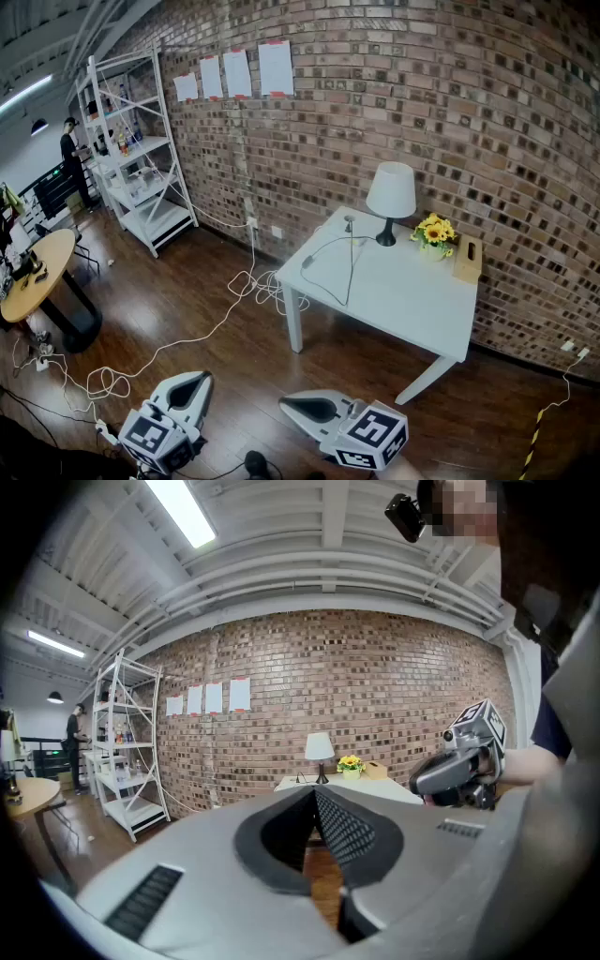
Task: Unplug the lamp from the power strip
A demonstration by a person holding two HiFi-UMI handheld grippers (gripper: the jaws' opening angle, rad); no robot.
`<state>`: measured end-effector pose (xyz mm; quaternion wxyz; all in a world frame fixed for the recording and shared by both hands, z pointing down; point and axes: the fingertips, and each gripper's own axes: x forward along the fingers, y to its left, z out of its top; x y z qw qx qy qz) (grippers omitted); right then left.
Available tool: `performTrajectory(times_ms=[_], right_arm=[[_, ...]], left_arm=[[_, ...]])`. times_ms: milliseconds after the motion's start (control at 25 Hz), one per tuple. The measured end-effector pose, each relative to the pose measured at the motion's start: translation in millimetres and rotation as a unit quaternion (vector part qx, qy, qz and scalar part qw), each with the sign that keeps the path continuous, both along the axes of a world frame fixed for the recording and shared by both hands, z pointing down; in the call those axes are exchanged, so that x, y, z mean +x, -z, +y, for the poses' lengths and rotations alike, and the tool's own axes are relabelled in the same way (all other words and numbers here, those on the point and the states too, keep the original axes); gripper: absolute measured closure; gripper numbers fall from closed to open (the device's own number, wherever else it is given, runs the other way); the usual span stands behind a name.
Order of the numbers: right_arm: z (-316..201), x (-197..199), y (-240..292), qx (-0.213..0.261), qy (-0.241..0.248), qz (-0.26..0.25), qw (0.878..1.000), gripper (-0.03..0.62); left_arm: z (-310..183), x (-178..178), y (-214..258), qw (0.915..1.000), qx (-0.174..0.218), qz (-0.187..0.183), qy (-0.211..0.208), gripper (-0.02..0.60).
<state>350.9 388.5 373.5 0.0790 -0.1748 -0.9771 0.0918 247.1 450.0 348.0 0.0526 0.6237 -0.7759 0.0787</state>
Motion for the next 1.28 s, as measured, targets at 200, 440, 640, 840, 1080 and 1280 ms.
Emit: performTrajectory(times_ms=[200,440,640,840,1080,1280], right_arm=[[13,-37,8,0.009,0.003,0.005,1.000,0.599],[41,-94,9,0.021,0.014,0.013,1.000,0.599],[62,-146,18,0.032,0.015,0.010,0.999,0.599],[79,-182,19,0.040,0.009,0.018,0.999,0.599],[82,-205,12,0.048,-0.007,0.029,0.998,0.599],[68,-214,12,0.050,-0.022,0.032,0.998,0.599]], left_arm=[[12,-37,12,0.9999,0.012,-0.004,-0.005,0.580],[28,-94,10,0.9995,0.024,0.016,-0.009,0.580],[42,-139,15,0.9990,0.035,0.022,-0.018,0.580],[59,-176,13,0.9983,0.043,0.031,-0.024,0.580],[60,-203,1,0.9972,0.046,0.047,-0.036,0.580],[42,-213,-1,0.9963,0.045,0.053,-0.051,0.580]])
